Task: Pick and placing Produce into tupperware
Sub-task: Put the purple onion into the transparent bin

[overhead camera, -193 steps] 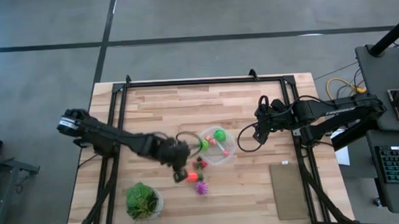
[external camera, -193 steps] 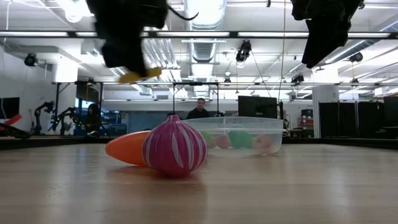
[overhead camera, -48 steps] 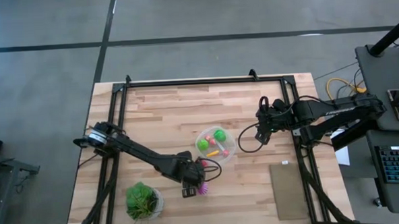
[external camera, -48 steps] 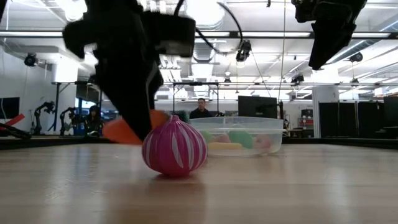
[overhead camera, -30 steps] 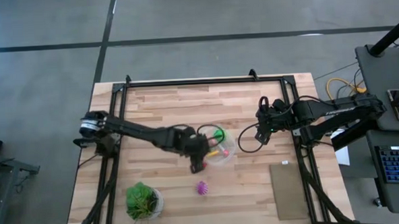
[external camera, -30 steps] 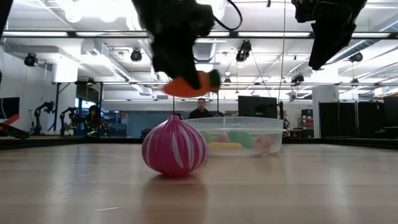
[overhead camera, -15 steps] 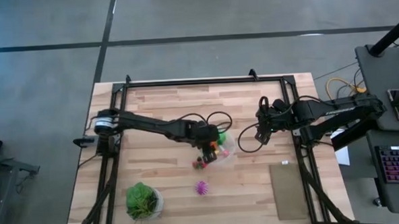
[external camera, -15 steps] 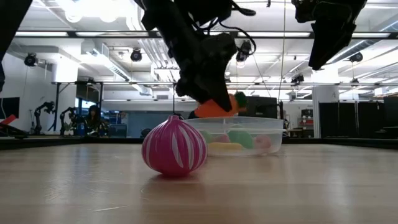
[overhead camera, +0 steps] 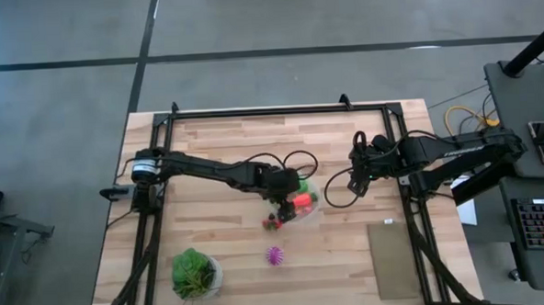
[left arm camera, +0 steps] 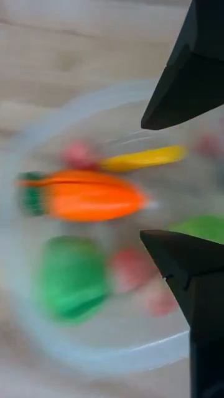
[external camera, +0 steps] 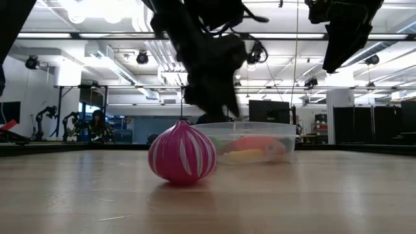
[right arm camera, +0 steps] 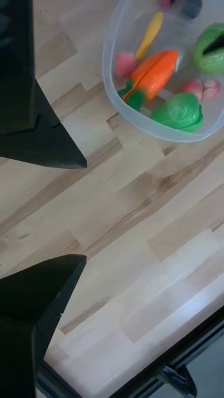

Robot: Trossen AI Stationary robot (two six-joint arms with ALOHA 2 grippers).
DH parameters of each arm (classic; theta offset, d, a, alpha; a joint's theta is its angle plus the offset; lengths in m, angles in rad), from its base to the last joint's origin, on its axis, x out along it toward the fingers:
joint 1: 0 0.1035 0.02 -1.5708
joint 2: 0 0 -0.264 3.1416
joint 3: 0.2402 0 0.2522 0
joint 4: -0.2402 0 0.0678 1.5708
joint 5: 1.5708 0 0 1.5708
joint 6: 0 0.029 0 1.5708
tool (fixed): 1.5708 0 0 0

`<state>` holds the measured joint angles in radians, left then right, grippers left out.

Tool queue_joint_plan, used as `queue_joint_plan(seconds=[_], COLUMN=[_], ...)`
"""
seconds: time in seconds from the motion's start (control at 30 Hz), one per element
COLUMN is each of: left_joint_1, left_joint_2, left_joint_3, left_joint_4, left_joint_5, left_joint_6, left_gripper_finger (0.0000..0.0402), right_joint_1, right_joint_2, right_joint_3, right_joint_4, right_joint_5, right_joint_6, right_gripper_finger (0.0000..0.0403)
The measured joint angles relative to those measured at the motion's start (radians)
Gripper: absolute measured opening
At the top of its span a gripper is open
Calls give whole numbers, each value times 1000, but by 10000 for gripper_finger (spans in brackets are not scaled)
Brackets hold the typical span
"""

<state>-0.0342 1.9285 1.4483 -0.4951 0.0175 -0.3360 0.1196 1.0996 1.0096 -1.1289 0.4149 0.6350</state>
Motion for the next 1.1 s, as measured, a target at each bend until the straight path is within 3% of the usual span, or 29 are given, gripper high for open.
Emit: queue_joint_plan(seconds=[0.17, 0.33, 0.6, 0.73, 0.8, 1.1], left_joint_1=[-51, -99, -190, -294, -339, -421], left_joint_2=[-52, -119, -184, -177, -158, -12], left_joint_3=[23, 17, 39, 39, 38, 55], left_joint_4=[-217, -308, -257, -219, -202, -214], left_joint_5=[46, 44, 18, -146, -175, -166], left_joint_6=[-10, -289, -866, -1145, -1252, -1412], left_gripper_finger=[264, 264, 264, 264, 264, 264], right_joint_1=[0, 0, 0, 0, 0, 0], right_joint_2=[0, 0, 0, -1, -12, -145], right_joint_3=[0, 0, -4, -5, -6, -11], right_joint_4=[0, 0, -14, -52, -114, -177], right_joint_5=[-2, -2, -3, -17, -28, 30], right_joint_6=[6, 29, 1, -119, -145, -158], right_gripper_finger=[231, 231, 231, 231, 231, 231])
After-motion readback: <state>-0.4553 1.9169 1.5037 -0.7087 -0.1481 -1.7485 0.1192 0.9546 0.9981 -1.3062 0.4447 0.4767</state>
